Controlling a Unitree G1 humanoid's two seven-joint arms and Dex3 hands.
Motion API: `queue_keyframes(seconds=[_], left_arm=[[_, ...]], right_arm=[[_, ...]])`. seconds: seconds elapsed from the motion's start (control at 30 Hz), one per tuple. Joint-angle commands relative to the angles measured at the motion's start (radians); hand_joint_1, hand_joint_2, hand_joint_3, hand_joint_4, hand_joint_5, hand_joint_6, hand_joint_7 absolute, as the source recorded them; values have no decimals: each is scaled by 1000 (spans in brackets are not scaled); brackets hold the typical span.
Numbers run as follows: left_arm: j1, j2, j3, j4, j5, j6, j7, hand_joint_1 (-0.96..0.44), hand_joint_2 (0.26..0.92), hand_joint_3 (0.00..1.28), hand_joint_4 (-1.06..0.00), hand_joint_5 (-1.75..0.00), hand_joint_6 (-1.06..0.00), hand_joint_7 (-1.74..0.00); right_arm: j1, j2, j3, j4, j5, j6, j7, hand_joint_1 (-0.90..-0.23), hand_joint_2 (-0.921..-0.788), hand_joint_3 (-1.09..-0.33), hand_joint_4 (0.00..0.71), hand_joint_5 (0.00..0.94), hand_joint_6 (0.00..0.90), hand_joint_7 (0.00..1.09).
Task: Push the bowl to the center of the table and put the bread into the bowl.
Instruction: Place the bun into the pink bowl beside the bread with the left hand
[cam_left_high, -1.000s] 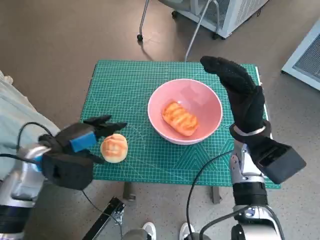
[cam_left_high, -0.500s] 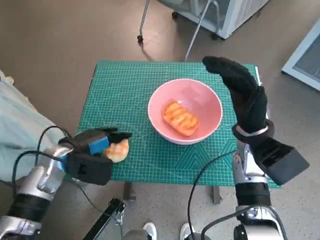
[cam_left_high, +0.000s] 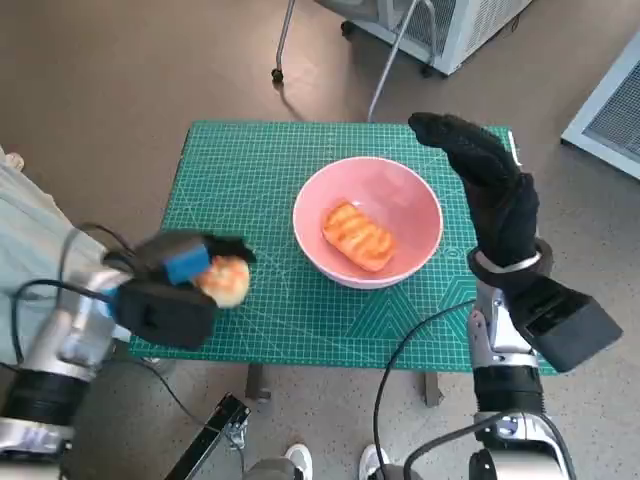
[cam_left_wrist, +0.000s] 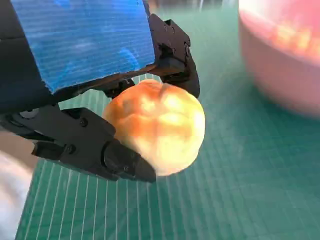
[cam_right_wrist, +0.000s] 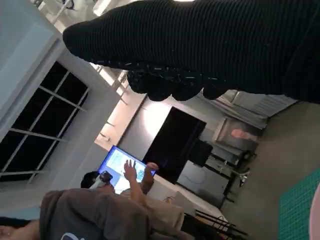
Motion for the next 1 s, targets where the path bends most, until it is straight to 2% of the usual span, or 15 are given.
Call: queue_keyframes(seconds=[0.03,0.2,0.37,0.63,0.8,0.93,0.97,1.0], left_arm=[[-48,15,56,-78,-41,1,18,2,919,122,-605,-1338,-608,-1104],[-116,-3,105,-168,-92,21,20,2,919,120,-604,-1313,-608,-1132],[-212,-47,113,-234,-113,49,34,1,920,117,-606,-1268,-601,-1183],[-330,-185,31,-246,-59,55,112,1,920,106,-617,-1205,-609,-1226],[-387,-249,-50,-124,1,-36,164,1,920,95,-620,-1173,-633,-1229],[-421,-296,-105,1,20,-87,172,0,920,94,-626,-1178,-625,-1225],[-425,-306,-124,25,25,-69,145,-1,921,109,-610,-1197,-608,-1240],[-429,-314,-138,43,29,-56,125,-123,921,198,-473,-1030,-516,-1357]], right_arm=[[21,-9,0,9,-3,8,9,-739,-921,-774,240,28,-1,873],[17,-12,-1,11,6,16,19,-740,-921,-775,238,29,-1,878],[11,-13,-2,15,12,25,28,-736,-921,-775,240,31,-1,880],[6,-15,-1,20,16,32,39,-733,-921,-777,236,33,-1,881],[11,-15,-1,14,23,38,49,-734,-921,-777,234,34,-1,881],[20,-13,2,0,27,42,54,-734,-921,-778,229,33,-1,884],[22,-15,1,-3,30,43,56,-735,-921,-777,228,33,-1,884],[23,-15,1,-5,31,44,58,-735,-921,-776,224,32,-1,884]])
